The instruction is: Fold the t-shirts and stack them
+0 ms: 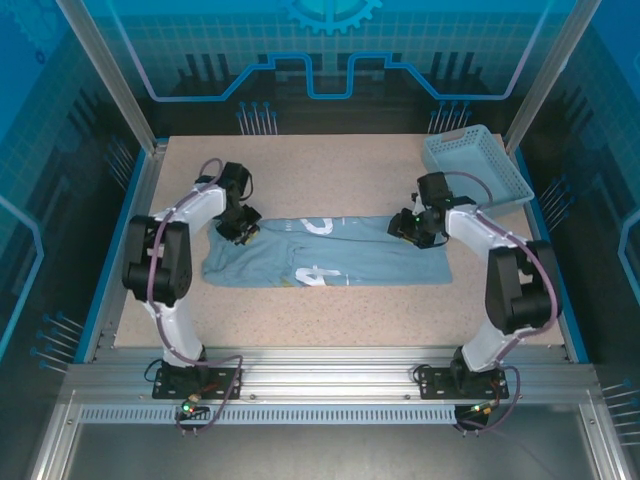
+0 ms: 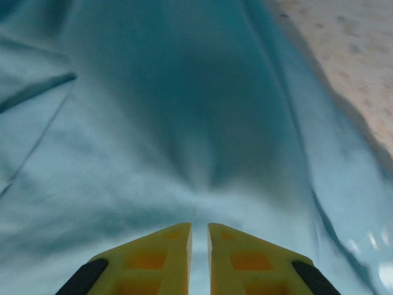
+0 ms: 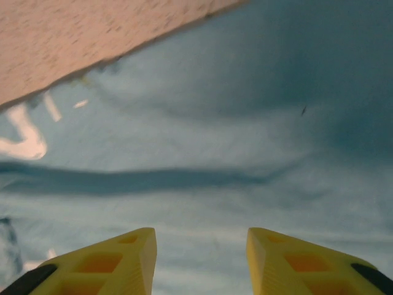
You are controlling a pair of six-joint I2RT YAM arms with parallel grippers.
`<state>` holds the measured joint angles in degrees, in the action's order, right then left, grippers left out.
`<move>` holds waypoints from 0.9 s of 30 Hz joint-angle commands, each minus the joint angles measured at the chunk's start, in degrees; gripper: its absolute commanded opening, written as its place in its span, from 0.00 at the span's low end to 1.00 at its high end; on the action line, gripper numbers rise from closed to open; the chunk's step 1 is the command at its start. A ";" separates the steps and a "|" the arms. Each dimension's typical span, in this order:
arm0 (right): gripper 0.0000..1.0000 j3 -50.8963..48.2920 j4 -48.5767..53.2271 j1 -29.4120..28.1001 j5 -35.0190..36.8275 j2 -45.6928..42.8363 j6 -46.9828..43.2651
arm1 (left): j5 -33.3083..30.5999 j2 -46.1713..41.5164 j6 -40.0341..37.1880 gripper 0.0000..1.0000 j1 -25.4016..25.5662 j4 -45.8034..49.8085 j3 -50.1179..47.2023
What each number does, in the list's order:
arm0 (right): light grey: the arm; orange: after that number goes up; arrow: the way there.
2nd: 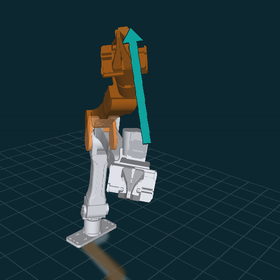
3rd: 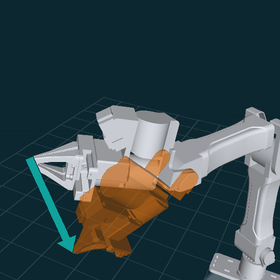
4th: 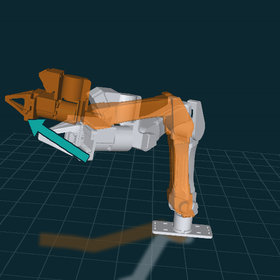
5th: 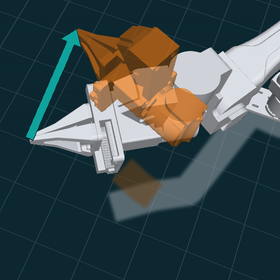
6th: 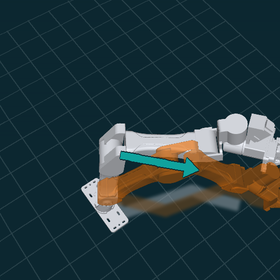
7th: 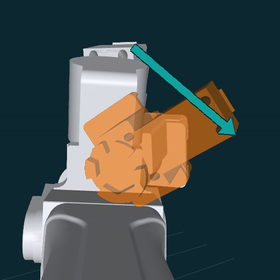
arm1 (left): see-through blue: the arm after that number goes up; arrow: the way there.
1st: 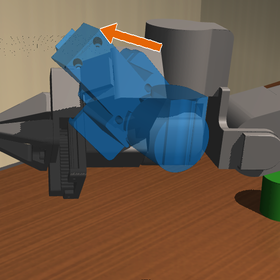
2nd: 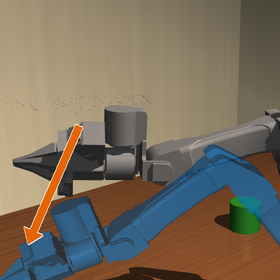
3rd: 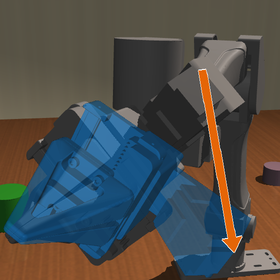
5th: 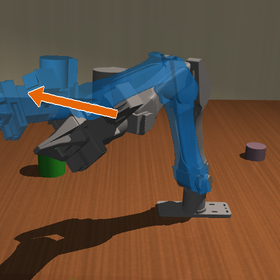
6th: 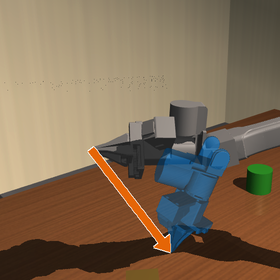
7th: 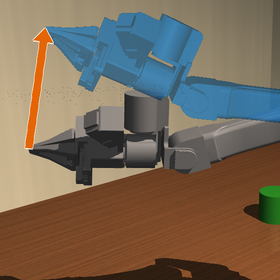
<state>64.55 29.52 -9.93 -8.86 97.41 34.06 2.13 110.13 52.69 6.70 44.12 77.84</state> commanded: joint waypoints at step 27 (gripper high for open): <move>0.46 -12.79 2.98 -16.24 -4.37 -7.92 23.97 | 13.77 47.80 10.02 0.20 7.05 -19.11 73.55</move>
<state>52.16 33.78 -26.15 -12.23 93.95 55.79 12.12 160.24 59.72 12.32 33.74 149.40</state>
